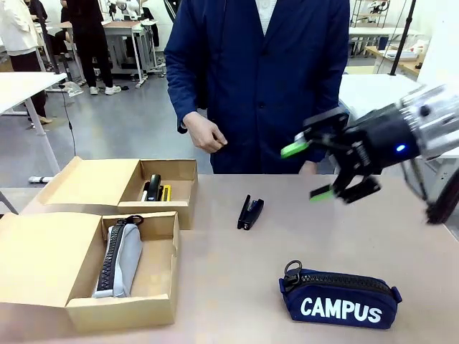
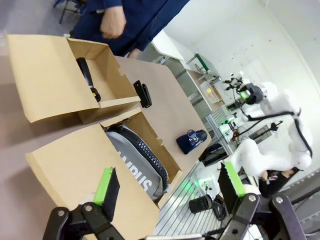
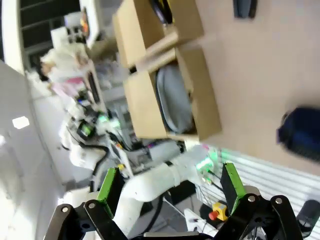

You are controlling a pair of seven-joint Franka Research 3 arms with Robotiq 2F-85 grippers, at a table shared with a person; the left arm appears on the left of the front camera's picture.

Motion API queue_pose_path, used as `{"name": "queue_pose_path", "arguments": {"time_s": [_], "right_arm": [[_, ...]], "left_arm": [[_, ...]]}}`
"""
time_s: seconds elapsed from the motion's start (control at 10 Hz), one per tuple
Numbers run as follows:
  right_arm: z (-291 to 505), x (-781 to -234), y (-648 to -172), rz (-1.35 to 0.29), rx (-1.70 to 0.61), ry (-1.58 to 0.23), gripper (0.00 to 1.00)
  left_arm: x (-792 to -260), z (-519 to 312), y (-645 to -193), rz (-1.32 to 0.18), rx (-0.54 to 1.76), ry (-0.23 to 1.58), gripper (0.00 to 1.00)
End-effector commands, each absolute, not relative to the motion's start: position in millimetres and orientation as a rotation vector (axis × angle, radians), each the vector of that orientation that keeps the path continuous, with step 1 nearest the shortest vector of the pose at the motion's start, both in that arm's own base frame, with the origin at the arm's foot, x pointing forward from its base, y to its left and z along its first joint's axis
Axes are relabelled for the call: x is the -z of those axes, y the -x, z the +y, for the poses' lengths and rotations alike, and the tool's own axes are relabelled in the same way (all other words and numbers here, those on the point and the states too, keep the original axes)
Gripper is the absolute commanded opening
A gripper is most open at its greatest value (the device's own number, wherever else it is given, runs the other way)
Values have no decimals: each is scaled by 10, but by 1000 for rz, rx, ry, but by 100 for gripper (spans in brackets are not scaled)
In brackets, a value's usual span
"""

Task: Place items inside the box.
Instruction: Pick up a Pencil pouch or Stapler and place it inside the Mailer Box closest to the robot.

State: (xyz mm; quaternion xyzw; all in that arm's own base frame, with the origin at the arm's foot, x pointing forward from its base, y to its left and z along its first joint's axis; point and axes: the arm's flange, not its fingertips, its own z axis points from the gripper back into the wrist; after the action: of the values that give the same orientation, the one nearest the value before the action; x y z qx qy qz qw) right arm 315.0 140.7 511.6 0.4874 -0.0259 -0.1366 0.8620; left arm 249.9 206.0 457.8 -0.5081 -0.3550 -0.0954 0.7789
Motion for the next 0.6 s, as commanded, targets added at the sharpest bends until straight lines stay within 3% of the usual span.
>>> {"name": "queue_pose_path", "arguments": {"time_s": [0.0,0.2,0.3,0.4,0.5], "right_arm": [[1215,-4945,-3356,-19,288,-1099,100],[480,-4920,-3188,48,225,-1239,100],[-219,-4862,-2972,126,123,-1418,100],[-806,-4725,-2728,84,81,-1532,100],[-1259,-4521,-2483,30,178,-1545,100]], "left_arm": [[-4591,2047,-2500,-795,221,1108,100],[-4591,2047,-2500,-795,221,1108,100],[-4591,2047,-2500,-795,221,1108,100],[-4591,2047,-2500,-795,221,1108,100],[-4591,2047,-2500,-795,221,1108,100]]}}
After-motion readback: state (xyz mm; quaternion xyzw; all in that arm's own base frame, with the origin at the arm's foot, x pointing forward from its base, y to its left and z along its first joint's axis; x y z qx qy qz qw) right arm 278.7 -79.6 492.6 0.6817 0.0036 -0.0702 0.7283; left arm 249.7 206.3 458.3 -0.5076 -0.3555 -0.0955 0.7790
